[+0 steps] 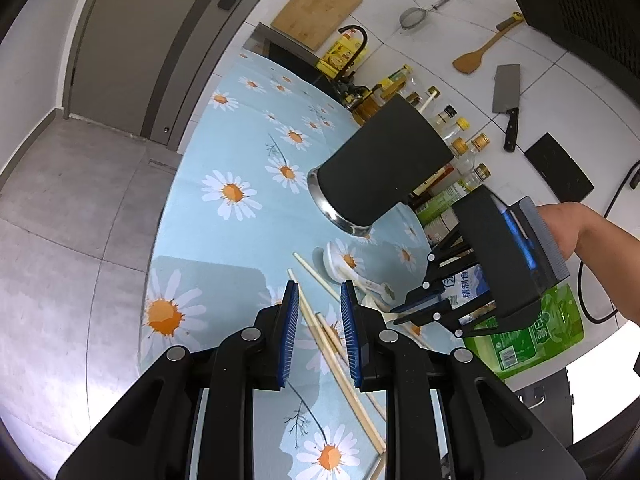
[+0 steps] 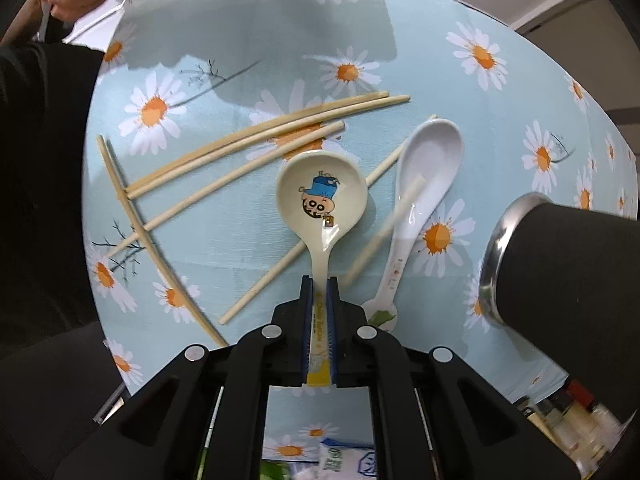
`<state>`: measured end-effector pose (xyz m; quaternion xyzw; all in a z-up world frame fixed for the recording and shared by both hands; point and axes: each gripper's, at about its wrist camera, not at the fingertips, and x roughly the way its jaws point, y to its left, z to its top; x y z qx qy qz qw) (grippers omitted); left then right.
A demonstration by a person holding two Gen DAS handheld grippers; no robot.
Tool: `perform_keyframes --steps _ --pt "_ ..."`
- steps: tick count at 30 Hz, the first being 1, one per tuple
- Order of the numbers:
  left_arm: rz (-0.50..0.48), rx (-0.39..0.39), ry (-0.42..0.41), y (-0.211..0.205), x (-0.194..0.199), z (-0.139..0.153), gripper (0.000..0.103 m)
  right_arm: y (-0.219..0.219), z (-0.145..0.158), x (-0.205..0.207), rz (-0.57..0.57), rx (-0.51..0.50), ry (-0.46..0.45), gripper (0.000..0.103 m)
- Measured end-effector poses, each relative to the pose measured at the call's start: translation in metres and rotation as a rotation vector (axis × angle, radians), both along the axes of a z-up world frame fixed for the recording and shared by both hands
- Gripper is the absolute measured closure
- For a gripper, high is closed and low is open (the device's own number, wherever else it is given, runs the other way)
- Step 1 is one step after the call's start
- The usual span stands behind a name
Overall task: Organize utensils
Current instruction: 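Grasp the white spoon with the green tip using the left tool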
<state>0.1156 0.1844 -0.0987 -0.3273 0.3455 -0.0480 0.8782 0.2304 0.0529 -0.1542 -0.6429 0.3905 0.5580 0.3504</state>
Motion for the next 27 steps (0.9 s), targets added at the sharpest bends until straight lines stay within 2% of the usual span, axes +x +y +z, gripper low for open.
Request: perform_keyframes --steps 7,11,16,20,27 --pt "-0.056 -0.018 0.018 -0.004 0.02 -0.003 0.082 -0.004 0.032 0.017 -0.146 0.109 0.061 0.095" --pt "-0.095 -0.041 0.03 -0.009 0.036 -0.005 0.082 -0.009 0.056 0.032 -0.286 0.222 0.106 0.095" --pt "-0.101 -0.063 0.084 -0.014 0.056 -0.016 0.082 -0.03 0.086 0.045 -0.498 0.417 0.17 0.095" --pt "-0.104 -0.055 0.122 -0.02 0.069 -0.021 0.082 -0.049 0.098 0.046 -0.652 0.552 0.214 0.095" --pt "-0.076 -0.055 0.197 -0.021 0.09 -0.031 0.082 -0.08 0.1 0.044 -0.836 0.691 0.249 0.095"
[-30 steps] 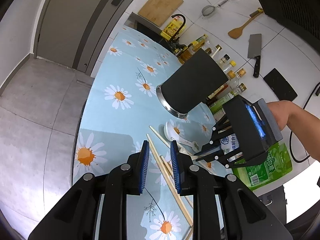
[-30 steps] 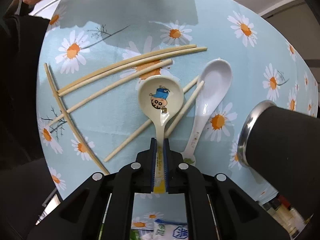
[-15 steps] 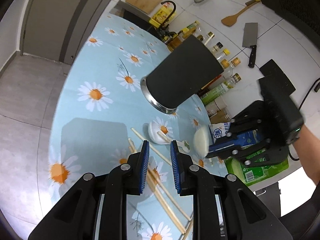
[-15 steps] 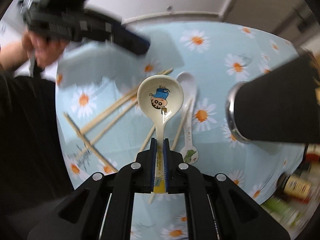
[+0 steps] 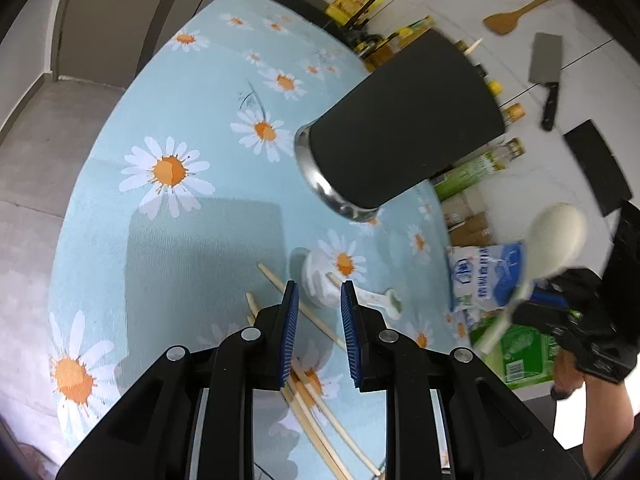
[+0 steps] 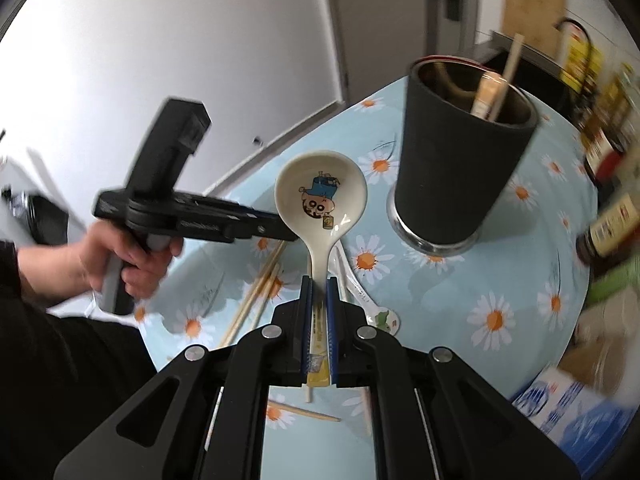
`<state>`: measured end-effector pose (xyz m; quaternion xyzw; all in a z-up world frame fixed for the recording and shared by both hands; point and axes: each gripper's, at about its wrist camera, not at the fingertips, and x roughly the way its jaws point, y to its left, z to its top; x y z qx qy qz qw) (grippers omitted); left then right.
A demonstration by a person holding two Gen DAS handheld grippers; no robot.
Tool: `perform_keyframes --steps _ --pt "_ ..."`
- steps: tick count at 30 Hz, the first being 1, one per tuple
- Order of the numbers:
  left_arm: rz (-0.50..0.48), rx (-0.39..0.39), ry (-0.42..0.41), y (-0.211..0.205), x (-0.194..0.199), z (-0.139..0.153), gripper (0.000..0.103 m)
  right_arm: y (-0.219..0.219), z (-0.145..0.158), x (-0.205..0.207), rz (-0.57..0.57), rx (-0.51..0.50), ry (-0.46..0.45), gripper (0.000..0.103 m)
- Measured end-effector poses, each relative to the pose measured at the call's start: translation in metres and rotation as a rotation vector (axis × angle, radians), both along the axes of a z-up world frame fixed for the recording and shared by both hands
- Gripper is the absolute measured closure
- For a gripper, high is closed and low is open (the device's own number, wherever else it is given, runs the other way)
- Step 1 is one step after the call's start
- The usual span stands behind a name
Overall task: Organize utensils
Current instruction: 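Grasp the white spoon with the green tip using the left tool, then carry the cartoon spoon with the right tool while the left tool carries the green-tipped spoon to the holder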
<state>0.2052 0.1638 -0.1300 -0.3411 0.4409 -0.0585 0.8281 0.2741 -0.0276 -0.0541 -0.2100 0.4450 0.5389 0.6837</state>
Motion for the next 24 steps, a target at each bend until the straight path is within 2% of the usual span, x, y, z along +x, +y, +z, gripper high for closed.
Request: perform_keyframes --steps 6,8,9,10,12,18,22,24 --pt "0.025 -0.011 0.045 0.0 0.011 -0.011 0.082 -0.023 0.006 -0.009 -0.073 0.085 0.027 0.095" --pt "0.013 -0.006 0.058 -0.002 0.015 -0.014 0.085 -0.029 0.008 -0.012 -0.089 0.102 0.025 0.095" --pt "0.015 0.005 0.057 -0.003 0.016 -0.013 0.086 -0.031 0.008 -0.013 -0.093 0.106 0.022 0.095" --pt "0.017 0.015 0.055 -0.004 0.017 -0.012 0.092 -0.033 0.009 -0.015 -0.094 0.109 0.02 0.095" --pt "0.014 0.031 0.054 -0.007 0.02 -0.012 0.096 -0.037 0.012 -0.018 -0.094 0.118 0.017 0.095" --pt "0.028 0.1 0.041 -0.015 0.026 -0.005 0.098 -0.051 0.012 -0.014 -0.126 0.157 0.027 0.095" --pt "0.048 0.157 0.016 -0.019 0.026 0.01 0.098 -0.061 0.011 -0.009 -0.155 0.184 0.045 0.095" --pt "0.045 0.218 -0.001 -0.023 0.027 0.023 0.098 -0.068 0.011 -0.006 -0.16 0.219 0.059 0.095"
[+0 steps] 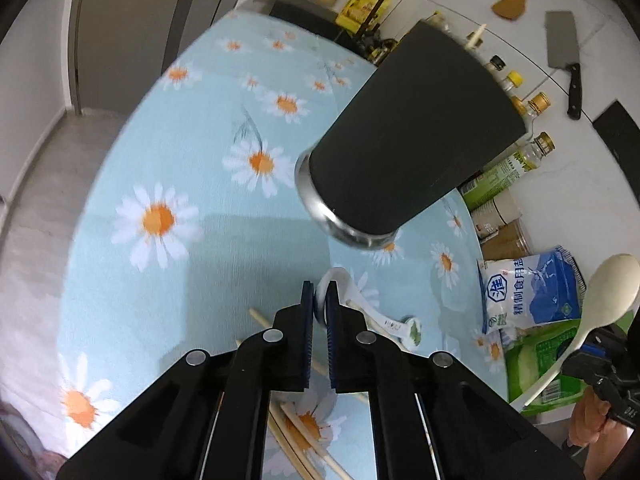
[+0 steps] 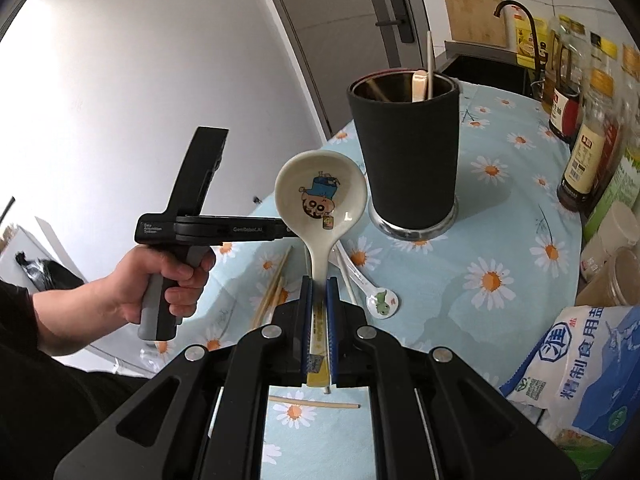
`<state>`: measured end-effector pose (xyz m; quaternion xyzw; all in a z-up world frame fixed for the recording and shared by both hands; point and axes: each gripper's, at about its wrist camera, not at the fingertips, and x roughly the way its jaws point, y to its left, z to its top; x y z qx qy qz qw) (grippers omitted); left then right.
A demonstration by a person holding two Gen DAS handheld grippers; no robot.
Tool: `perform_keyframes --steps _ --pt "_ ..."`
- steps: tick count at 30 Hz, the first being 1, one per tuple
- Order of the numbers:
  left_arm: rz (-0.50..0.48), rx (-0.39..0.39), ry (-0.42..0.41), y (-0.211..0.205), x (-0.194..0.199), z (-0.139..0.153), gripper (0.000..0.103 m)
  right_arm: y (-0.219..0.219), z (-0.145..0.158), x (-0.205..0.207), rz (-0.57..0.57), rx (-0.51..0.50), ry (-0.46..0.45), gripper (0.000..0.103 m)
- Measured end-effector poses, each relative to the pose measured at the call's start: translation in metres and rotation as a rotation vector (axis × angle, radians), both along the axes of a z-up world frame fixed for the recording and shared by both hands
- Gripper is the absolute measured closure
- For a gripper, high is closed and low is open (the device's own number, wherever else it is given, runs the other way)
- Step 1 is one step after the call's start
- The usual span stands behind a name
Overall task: Organize utensils
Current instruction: 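Carry the cartoon spoon with the right tool while the left tool carries the green-tipped spoon to the holder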
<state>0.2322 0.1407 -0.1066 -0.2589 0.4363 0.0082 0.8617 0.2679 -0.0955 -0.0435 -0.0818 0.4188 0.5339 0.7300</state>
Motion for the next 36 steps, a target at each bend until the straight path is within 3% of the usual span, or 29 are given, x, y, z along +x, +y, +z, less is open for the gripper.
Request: perform_keyframes --steps 7,19,28,36 --pt "0.024 0.168 -0.052 -0.007 -0.004 0.042 0.098 -0.014 0.0 0.006 -0.006 0.076 0.009 0.095" --pt "0.106 0.362 -0.123 -0.009 -0.024 0.097 0.098 -0.016 -0.004 0.015 0.05 0.185 0.02 0.095" --pt "0.132 0.407 -0.168 -0.013 -0.034 0.125 0.098 -0.01 0.002 0.024 0.064 0.219 -0.007 0.095" --pt "0.1 0.44 -0.244 -0.025 -0.041 0.16 0.098 -0.017 0.027 0.034 -0.019 0.269 -0.078 0.095"
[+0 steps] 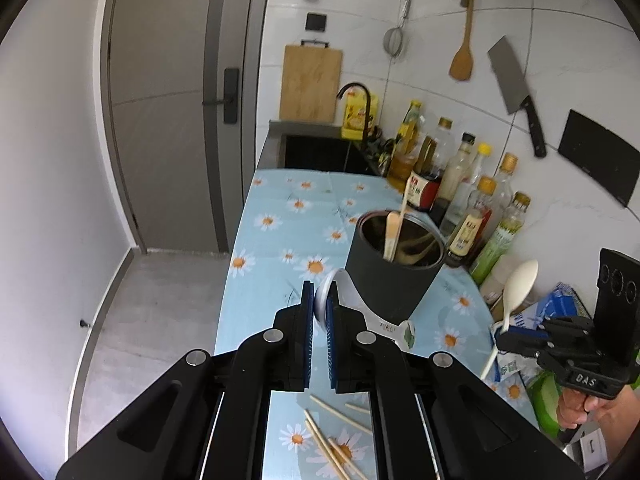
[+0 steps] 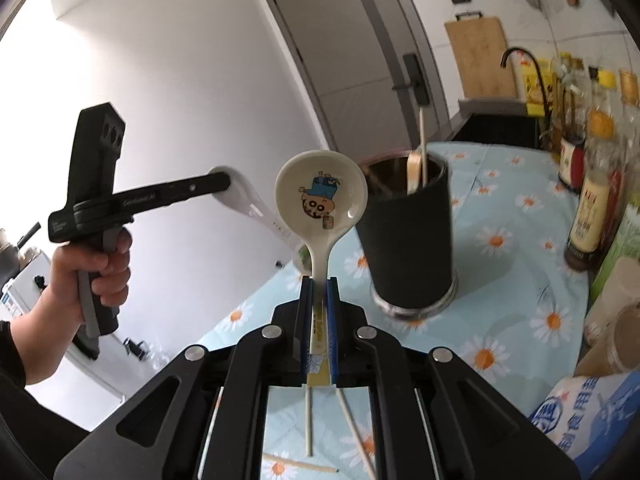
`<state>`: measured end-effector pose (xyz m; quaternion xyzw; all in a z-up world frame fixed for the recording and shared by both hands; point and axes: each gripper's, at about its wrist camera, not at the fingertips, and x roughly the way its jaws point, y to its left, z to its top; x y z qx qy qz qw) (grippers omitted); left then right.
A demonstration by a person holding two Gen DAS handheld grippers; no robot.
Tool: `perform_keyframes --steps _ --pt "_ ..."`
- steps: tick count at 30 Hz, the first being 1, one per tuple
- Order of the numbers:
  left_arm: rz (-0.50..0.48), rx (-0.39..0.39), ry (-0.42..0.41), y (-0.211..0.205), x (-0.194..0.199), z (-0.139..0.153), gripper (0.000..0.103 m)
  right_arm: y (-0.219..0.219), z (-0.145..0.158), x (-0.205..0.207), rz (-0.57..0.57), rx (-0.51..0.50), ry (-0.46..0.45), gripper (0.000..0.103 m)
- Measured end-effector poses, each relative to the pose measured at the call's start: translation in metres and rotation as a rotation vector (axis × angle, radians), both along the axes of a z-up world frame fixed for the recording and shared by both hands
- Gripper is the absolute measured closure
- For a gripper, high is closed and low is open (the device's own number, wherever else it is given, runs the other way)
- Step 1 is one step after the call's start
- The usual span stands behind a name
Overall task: Organize utensils
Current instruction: 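Carry the cartoon spoon with the right tool while the left tool carries the green-tipped spoon to the holder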
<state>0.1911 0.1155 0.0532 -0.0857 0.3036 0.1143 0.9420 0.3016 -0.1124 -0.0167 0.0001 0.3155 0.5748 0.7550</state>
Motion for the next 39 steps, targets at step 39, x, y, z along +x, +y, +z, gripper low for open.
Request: perform_keyframes --steps 39 --pt "-0.175 0.289 0.081 -0.022 0.111 0.027 0.098 0.061 0.035 0.093 -0.302 0.144 -0.096 0.095"
